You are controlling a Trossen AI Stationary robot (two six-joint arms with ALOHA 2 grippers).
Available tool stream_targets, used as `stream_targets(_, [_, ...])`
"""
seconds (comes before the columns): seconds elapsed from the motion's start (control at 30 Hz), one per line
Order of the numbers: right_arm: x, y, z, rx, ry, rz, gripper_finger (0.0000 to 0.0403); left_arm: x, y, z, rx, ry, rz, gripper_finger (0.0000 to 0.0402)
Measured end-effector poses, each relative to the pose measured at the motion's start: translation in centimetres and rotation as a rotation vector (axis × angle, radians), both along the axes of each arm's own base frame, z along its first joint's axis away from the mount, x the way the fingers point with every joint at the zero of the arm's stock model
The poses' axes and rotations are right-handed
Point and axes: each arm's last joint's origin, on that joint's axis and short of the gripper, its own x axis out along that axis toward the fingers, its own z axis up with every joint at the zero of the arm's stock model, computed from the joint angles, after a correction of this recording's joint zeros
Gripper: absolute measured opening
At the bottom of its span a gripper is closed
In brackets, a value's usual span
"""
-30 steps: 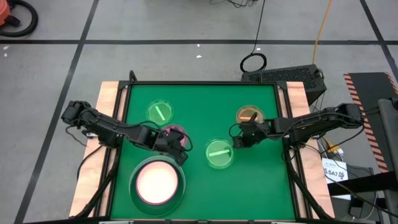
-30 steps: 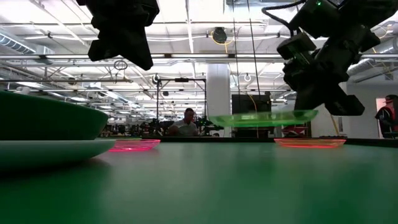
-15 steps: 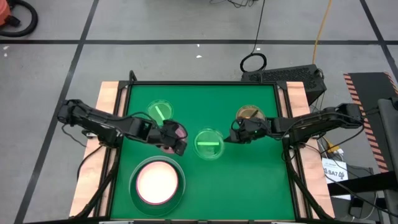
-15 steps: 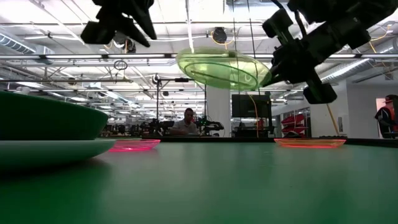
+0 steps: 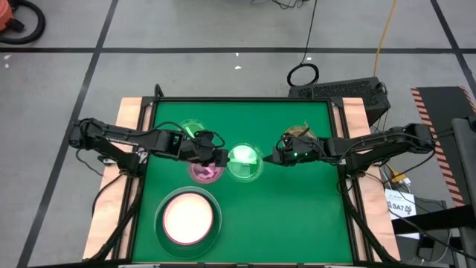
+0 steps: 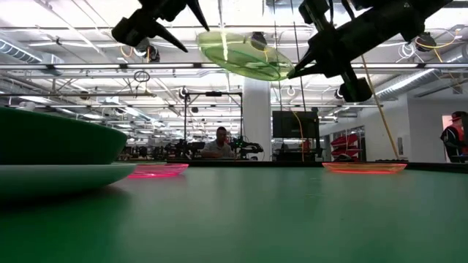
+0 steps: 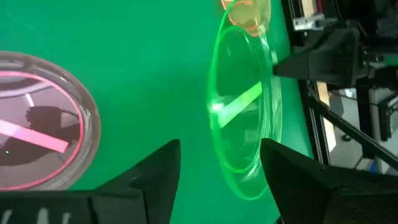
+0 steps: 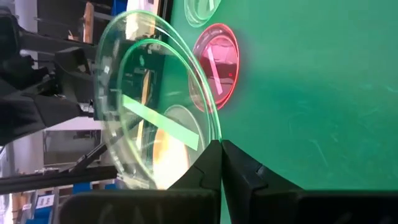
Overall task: Stack plastic plates
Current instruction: Stack the right small green plate on top of the medium white plate
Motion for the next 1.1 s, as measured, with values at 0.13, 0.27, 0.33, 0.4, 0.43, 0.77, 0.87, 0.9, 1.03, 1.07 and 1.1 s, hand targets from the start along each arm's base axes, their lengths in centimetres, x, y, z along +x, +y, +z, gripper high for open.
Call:
stream_targets(0.13, [0.0, 0.0, 0.0, -0.006, 0.0, -0.007, 0.0, 0.3, 0.3, -0.4, 0.033, 0.016, 0.038, 0.0227])
stream_targets(0.27, [0.0, 0.0, 0.0, -0.013, 0.0, -0.01, 0.0, 0.8, 0.4, -0.8, 0.042, 0.013, 0.053, 0.0224])
stream_targets(0.33, [0.0, -0.1, 0.0, -0.017, 0.001, -0.01, 0.0, 0.8, 0.4, -1.0, 0.054, 0.025, 0.062, 0.021])
stream_targets(0.4, [0.0, -0.1, 0.0, -0.022, 0.003, -0.014, 0.0, 1.2, 0.4, -1.3, 0.069, 0.02, 0.074, 0.0188])
stream_targets(0.43, [0.0, -0.1, -0.1, -0.026, 0.006, -0.018, 0.0, 1.3, 0.4, -1.3, 0.074, 0.015, 0.079, 0.0175])
stream_targets(0.77, [0.0, -0.4, -0.1, -0.043, 0.009, -0.038, 0.0, 1.6, 0.5, -1.6, 0.106, 0.022, 0.093, 0.0049])
stream_targets(0.87, [0.0, -0.5, -0.1, -0.045, 0.009, -0.043, 0.0003, 1.6, 0.6, -1.6, 0.12, 0.028, 0.087, 0.0025])
stream_targets(0.9, [0.0, -0.5, -0.1, -0.05, 0.01, -0.054, 0.0007, 1.6, 0.7, -1.6, 0.123, 0.028, 0.087, 0.0019])
stream_targets(1.03, [0.0, -0.5, 0.0, -0.032, 0.005, -0.068, 0.0041, 1.6, 0.8, -1.6, 0.126, 0.028, 0.089, 0.0006])
stream_targets(1.07, [0.0, -0.5, 0.0, -0.031, 0.004, -0.069, 0.0054, 1.6, 0.8, -1.6, 0.126, 0.027, 0.089, 0.0006])
stream_targets(1.1, [0.0, -0.5, 0.0, -0.03, 0.005, -0.069, 0.0069, 1.6, 0.8, -1.6, 0.125, 0.026, 0.089, 0.0005])
